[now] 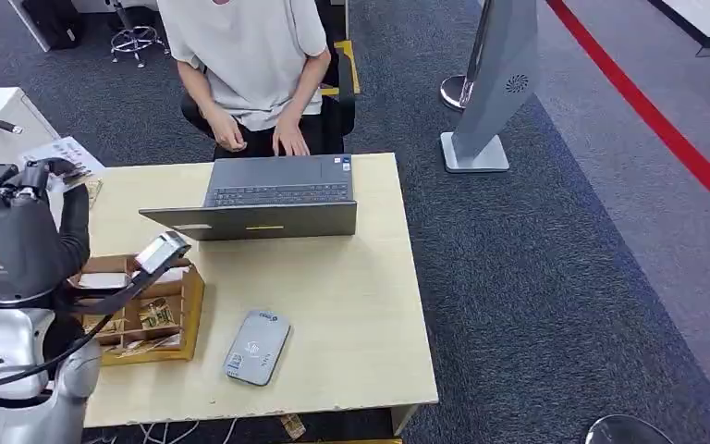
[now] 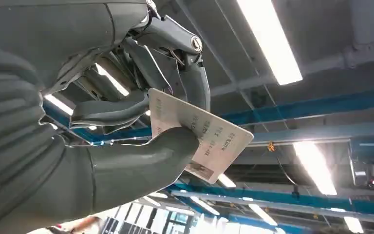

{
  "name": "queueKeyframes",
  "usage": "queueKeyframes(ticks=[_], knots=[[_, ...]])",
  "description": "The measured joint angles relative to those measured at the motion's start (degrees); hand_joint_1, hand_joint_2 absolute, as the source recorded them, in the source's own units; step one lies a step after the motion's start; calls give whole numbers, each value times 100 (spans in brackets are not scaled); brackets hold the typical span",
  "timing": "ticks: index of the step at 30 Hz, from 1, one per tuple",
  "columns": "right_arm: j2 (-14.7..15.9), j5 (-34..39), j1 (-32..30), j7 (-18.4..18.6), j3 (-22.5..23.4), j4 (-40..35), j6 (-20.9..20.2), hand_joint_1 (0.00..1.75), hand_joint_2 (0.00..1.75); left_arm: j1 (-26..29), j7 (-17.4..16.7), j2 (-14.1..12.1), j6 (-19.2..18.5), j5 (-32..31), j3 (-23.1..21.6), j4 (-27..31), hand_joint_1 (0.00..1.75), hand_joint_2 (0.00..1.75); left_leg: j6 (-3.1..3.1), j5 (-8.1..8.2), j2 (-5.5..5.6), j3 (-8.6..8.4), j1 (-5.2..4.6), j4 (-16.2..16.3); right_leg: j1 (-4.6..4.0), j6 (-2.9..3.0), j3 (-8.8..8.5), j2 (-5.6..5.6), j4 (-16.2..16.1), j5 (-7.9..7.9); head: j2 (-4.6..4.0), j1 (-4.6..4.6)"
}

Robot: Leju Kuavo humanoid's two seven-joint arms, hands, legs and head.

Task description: Pass the card to the sensor for recognition and then transmit it.

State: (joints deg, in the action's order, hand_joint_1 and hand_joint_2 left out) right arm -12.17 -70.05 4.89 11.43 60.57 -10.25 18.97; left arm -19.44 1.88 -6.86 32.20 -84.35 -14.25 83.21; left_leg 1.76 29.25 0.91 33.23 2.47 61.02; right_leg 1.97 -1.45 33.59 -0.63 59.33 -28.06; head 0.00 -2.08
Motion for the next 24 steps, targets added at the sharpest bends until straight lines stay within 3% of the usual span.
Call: queueKeyframes(ticks=[11, 24], knots=[[-7, -9, -1, 13, 13, 0, 7, 0, 0, 715, 77, 59, 273, 39, 0, 87, 175, 175, 0, 0, 0, 0, 0, 0, 0, 0, 0, 1, 0, 0, 0, 0], [-7, -78, -1, 13, 13, 0, -20, 0, 0, 1062, 181, 114, 450, 90, 0, -145, 175, 175, 0, 0, 1, 2, 0, -1, 0, 0, 0, 2, 0, 0, 0, 0]])
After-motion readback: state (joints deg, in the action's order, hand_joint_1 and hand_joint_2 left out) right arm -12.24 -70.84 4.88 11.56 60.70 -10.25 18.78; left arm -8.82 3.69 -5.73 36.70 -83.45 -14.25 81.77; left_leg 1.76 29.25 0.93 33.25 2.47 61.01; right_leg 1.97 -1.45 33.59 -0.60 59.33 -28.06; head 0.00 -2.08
